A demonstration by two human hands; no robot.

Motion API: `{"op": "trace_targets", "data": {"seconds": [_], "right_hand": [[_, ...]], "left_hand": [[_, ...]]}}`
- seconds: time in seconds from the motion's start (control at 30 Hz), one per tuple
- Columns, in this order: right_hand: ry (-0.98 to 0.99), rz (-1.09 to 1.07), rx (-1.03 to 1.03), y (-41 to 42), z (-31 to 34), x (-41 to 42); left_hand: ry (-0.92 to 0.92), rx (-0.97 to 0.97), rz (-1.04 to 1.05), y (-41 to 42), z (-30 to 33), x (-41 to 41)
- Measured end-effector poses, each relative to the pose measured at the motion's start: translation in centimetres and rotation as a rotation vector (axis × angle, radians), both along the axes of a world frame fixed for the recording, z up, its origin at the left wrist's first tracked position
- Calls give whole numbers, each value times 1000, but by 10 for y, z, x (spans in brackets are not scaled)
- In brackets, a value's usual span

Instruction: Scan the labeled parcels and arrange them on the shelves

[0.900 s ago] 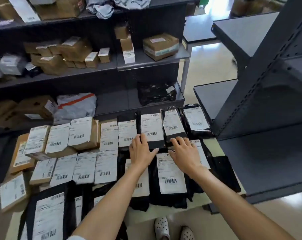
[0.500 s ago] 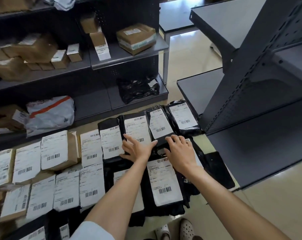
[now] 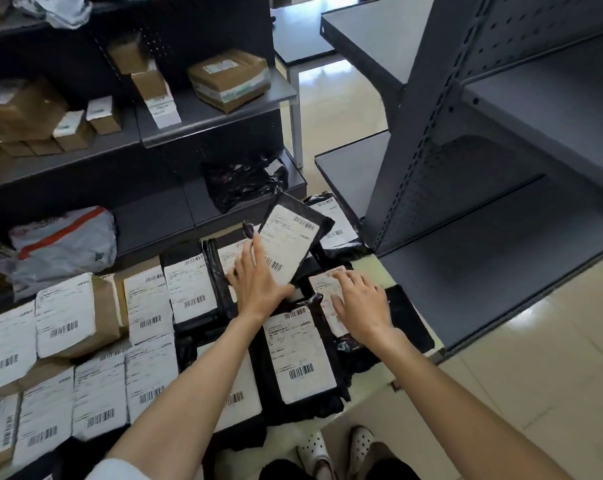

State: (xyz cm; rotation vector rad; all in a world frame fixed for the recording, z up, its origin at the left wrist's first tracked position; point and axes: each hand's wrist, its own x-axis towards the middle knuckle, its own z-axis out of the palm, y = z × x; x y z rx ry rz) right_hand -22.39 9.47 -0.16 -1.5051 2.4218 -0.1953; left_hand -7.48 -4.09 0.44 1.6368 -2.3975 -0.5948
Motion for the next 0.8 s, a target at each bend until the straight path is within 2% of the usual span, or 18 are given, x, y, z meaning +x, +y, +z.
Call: {"op": "trace_targets", "data": {"seconds": [0.2,0.33,0.47,0.63,0.8], "right_hand": [[-47,-212,73,56,-33,-39],[-164,-320,124,74,-61,-59],[-259,-405,176,74,-87,-77],[-328,-440,226,63,-118,-81],[-321,-457,107,67,-134,-89]], "left_hand": [[-162,-146,-419,17,12,-45],[-239,-193,-579,34,9,-70],[-270,-237,-620,40,3,-79],[-266,-274,-571,36,2,-79],[-279,-266,-542,36,-4,-78]]}}
